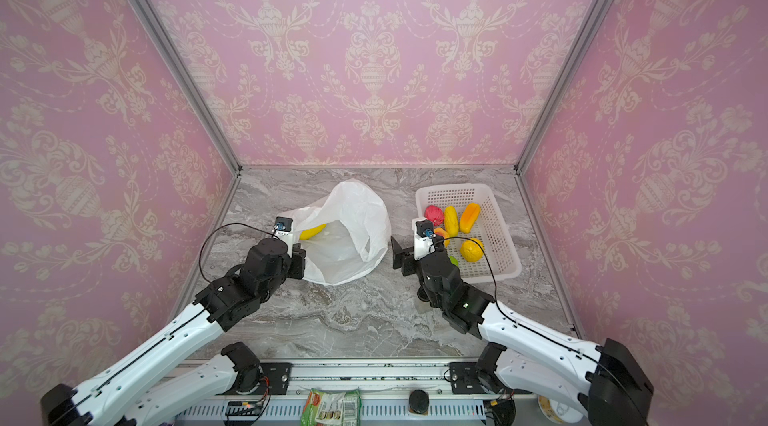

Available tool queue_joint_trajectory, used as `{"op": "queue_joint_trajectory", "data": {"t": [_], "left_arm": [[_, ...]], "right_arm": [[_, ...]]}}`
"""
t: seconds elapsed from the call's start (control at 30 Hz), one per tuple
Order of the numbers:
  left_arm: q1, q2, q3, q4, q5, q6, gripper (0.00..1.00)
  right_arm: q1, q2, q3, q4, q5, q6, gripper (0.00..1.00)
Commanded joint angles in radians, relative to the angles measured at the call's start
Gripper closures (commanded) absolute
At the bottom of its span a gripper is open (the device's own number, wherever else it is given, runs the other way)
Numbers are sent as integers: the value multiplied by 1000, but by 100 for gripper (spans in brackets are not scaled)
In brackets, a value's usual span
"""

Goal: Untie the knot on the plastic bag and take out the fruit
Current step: 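Move the open right gripper back into the bag mouth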

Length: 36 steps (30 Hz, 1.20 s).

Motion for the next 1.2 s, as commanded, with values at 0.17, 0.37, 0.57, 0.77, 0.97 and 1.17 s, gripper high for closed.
{"op": "queue_joint_trajectory", "data": {"t": [0.17,0.37,0.57,0.77,0.97,1.17], "left_arm": [[6,7,1,-2,11,4,100],[7,16,10,1,12,7,100],[8,9,10,-5,14,9,100],[10,-2,11,-1,20,11,100],[10,-7,11,-1,25,9,100],[10,-31,10,-5,18,6,100]], "right_arm": [[186,111,131,31,-120,-217,21],[326,333,245,48,-248,-332,32],[334,561,321,122,-343,-336,39],[326,687,346,203,-362,-318,43],[292,819,377,276,-373,-266,48],[223,877,382,327,-413,-170,51]]}}
